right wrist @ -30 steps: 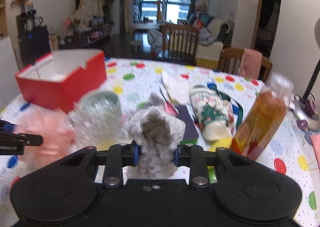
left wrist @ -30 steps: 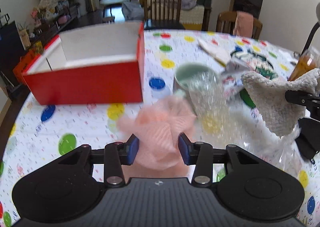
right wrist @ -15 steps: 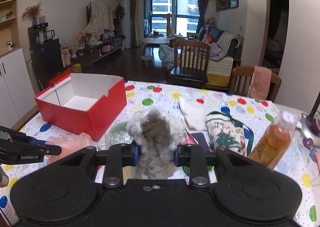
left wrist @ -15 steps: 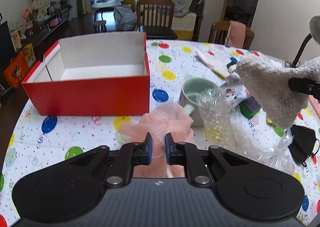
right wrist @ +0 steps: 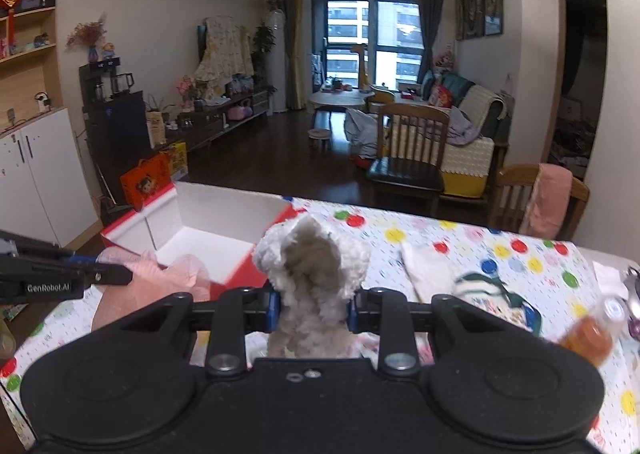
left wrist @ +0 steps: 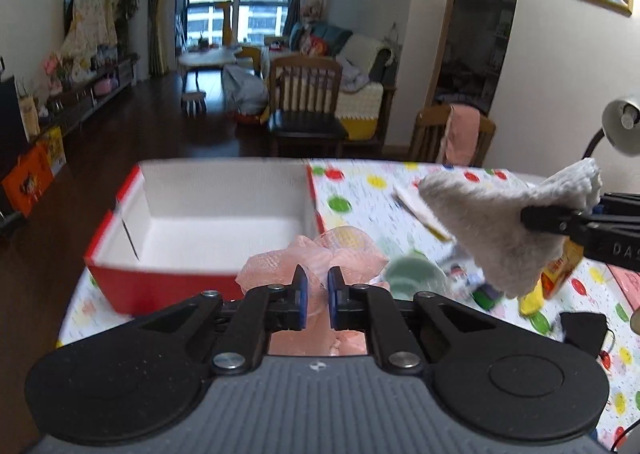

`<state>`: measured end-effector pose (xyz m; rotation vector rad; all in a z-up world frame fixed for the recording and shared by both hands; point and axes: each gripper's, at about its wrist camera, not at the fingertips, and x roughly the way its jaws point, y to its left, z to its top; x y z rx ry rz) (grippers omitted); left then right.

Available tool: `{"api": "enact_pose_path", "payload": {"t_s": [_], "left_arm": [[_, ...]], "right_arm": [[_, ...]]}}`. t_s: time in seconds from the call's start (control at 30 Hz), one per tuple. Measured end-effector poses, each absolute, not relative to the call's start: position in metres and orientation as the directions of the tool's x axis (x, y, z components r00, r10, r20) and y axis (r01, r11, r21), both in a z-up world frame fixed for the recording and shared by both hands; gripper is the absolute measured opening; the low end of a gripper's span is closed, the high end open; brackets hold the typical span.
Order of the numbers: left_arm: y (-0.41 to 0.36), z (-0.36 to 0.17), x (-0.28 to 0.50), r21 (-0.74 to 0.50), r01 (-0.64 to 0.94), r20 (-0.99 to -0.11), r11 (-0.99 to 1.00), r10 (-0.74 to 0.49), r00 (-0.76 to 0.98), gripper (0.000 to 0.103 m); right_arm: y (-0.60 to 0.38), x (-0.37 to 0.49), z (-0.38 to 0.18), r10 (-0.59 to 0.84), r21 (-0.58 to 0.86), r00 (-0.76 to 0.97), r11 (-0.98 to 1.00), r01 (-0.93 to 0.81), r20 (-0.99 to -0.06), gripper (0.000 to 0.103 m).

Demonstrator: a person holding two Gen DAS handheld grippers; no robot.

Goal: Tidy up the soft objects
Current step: 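Carry both soft items into the red box and open both grippers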

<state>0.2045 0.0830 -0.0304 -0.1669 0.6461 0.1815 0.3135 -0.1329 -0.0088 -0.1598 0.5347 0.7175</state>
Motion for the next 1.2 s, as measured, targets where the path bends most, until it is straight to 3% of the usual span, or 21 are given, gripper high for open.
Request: {"api": "enact_pose_path", "payload": {"t_s": [0.23, 0.5, 0.73, 1.2], "left_arm": [[0.123, -0.002, 0.225, -0.055, -0.226, -0.563, 0.973, 0.157, 0.811, 0.010], [0.180, -0.001, 0.259, -0.008, -0.276, -0.569, 0.961, 0.223, 0.791, 0.010], [0.220, -0.019, 0.290, 0.085, -0.278, -0.584, 0.957, 0.274, 0.764, 0.010], [0.282, -0.088, 0.353, 0.108, -0.252, -0.691, 0.962, 0.255, 0.677, 0.010]], "right_arm": [[-0.079, 0.323, 0.008, 0.624, 0.043, 0.603, 0.712, -0.701, -0.497, 0.029], [-0.014, 0.332, 0.006, 0.632, 0.020, 0.587, 0.689, -0.725, -0.505, 0.029], [0.041, 0.351, -0.013, 0.596, -0.006, 0.598, 0.705, -0.709, -0.536, 0.029], [0.121, 0.389, -0.086, 0.442, -0.098, 0.581, 0.733, -0.673, -0.684, 0.029]]}}
